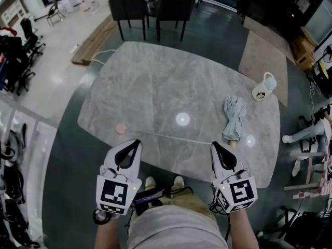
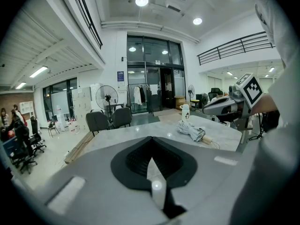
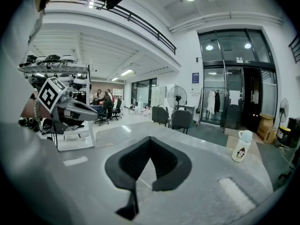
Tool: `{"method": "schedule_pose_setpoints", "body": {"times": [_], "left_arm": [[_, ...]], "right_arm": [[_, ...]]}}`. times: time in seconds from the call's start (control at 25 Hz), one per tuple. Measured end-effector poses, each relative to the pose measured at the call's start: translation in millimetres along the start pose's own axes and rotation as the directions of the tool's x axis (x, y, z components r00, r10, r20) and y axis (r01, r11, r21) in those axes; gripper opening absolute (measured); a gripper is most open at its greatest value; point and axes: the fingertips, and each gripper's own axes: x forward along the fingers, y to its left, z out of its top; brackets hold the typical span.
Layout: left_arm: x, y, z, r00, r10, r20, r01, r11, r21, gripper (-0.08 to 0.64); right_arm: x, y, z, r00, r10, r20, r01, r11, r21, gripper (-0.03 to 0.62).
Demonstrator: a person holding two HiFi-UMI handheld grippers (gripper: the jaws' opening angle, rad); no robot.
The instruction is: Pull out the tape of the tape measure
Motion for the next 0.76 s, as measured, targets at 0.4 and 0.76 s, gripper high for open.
{"method": "schedule_pose_setpoints", "body": {"times": [0.4, 0.76], "left_arm": [[2.0, 0.3, -1.3, 1.000, 0.001, -0.005, -0.001, 1.000, 0.001, 0.012], [5.6, 2.0, 0.8, 1.000, -0.001, 0.001, 0.001, 1.000, 0.008, 0.012]], "right_arm": [[2.1, -0.8, -3.7, 1.000, 0.002, -0.008, -0.002, 1.000, 0.001, -0.005], [6.1, -0.4, -4.3, 1.000, 0.009, -0.016, -0.009, 1.000, -0.005, -0.005]]}}
